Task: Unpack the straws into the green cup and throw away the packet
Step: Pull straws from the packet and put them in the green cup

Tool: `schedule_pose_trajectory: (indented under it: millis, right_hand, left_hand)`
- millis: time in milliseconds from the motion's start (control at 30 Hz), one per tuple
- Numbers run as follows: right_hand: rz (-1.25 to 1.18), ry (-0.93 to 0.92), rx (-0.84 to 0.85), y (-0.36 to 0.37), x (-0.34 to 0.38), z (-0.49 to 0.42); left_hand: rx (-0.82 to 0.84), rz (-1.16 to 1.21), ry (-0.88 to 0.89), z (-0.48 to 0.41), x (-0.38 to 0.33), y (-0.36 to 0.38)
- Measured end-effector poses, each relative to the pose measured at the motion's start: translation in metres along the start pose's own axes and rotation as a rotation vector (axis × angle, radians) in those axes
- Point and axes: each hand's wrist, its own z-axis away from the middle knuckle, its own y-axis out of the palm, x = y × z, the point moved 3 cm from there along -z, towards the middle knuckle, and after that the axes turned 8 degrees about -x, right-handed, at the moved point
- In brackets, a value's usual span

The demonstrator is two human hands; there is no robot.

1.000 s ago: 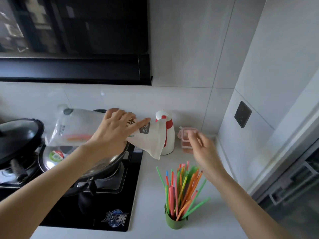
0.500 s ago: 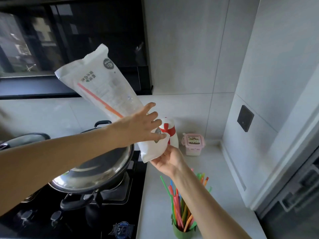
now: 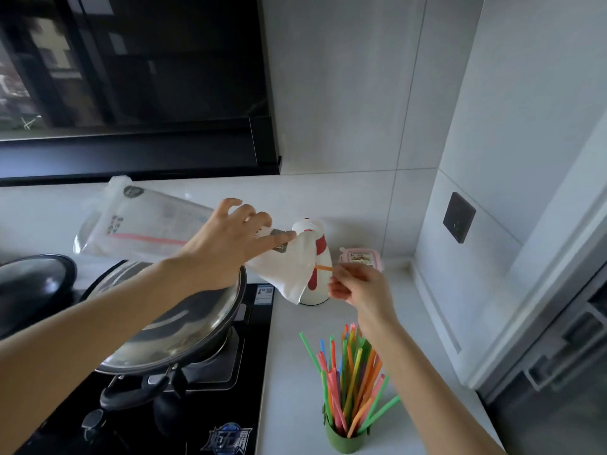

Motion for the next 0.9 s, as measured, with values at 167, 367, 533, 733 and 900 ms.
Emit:
schedule_pose_trajectory:
  millis: [167,367,533,733,900]
  right_hand:
    - [0.11,-0.231,-0.056,-0.032,0.02,0.004]
    - [0.204,-0.563,-0.153,-0.086,0.083,0.028]
    - [0.475,-0.684,0.043,-0.098,0.105,0.049]
    - [1.076,-0.811,0.368,-0.068,0.029,0.05]
    - [1.369,-0.893,0.441,-0.063,-0.035,0.055]
  left_hand:
    - [-0.028,0.179,-0.171,0.018,0.004,0.025]
    - [-0.03,0.232,-0.206,0.032,0.001,0.043]
    - [-0.017,0.283,-0.232,0.037,-0.005,0.056]
    - [-0.029,0.327,-0.218,0.037,-0.018,0.06]
    - [-0.064,0.3,-0.166,0.037,-0.025,0.053]
